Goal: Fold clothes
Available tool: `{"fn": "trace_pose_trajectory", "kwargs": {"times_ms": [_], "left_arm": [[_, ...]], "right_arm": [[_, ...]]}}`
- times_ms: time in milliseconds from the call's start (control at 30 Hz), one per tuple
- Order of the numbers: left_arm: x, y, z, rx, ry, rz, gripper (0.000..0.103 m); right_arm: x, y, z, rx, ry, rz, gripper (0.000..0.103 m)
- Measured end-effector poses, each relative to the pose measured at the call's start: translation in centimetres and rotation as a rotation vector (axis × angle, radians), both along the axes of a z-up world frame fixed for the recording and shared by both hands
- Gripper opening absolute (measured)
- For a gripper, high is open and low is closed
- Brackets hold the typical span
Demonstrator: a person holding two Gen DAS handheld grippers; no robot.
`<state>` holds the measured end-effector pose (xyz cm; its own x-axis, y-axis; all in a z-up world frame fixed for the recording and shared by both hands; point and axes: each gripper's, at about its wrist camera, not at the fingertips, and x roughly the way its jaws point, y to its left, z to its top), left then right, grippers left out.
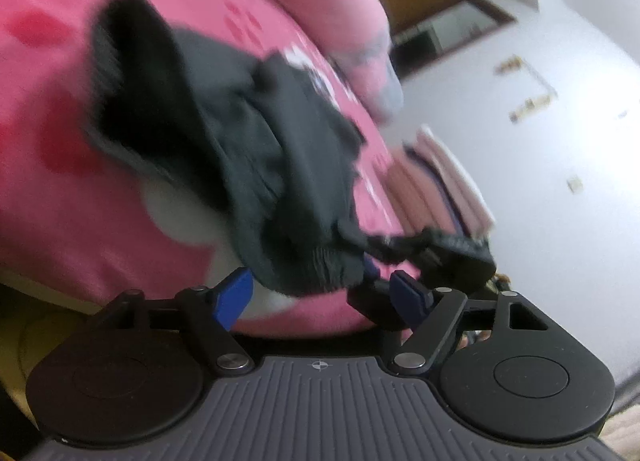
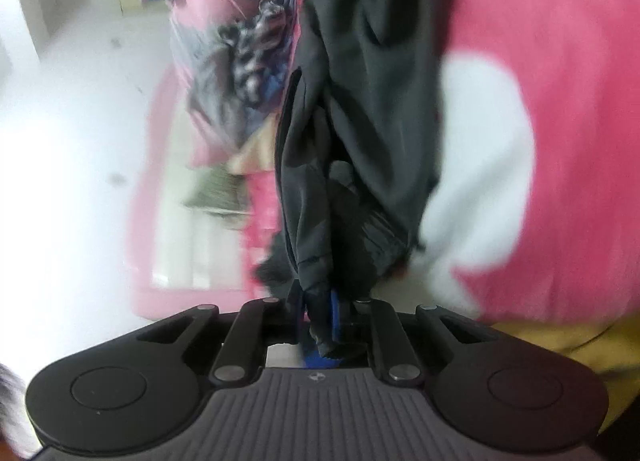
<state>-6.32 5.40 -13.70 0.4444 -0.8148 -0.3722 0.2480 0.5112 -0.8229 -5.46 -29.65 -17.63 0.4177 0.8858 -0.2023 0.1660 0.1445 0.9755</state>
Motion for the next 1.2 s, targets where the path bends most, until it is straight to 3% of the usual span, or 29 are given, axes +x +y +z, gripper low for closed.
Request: {"fn": "trace_pose_trajectory", "kwargs": {"times_ms": [100,200,300,333,600,767,833,900,1000,1067,1200], "left_arm": [[0.5,-1.1,-0.8,-0.041,0.024,-0.039,0.085],[0.8,-1.4,-1.0,-0.043,0.027,-0.046,0.089],[1.0,-1.5,-1.3,-0.039,0.043,-0.044,0.089],[1.1,-1.6,-1.4,-0.04,0.05,-0.047,0.089],[1.0,-3.6,-2.5,-0.018,0.143,-0.064,0.09],[1.5,-2.6,-3.2,-0.146,0.181,0.083,0.09],[1.9,-2.8,-3.2,-0.167,0.174,0.101,0.088],[2.0,-3.1,-2.9,-0.153,0.154,0.122,0.078],[2.0,-3.4,-2.7,-0.136,0.146,0.15,0.054],[2.0,-3.6,-2.6,-0.101,0.14,0.158,0.041],[2.5,-3.9,-2.6,-0.018,0.133,0.151,0.025]], "right_arm": [[-1.6,0.9,-1.9,0.162,0.04,-0.013,0.013],[-2.5,0.4,-3.1,0.208,0.076,-0.043,0.02],[-3.5,-1.9,-2.8,0.193,0.048,-0.116,0.062],[-3.9,-3.0,-2.5,0.192,0.028,-0.149,0.068],[-6.2,-9.5,1.4,0.08,-0.105,-0.315,0.069],[-4.7,-9.3,3.5,0.037,-0.16,-0.295,0.069],[-3.4,-8.4,4.4,0.012,-0.184,-0.256,0.069],[-2.2,-7.2,6.4,-0.065,-0.226,-0.19,0.069],[0.0,-3.6,10.5,-0.251,-0.355,-0.052,0.069],[1.7,0.1,13.5,-0.412,-0.478,0.062,0.069],[3.6,9.0,18.0,-0.715,-0.753,0.297,0.069]]}}
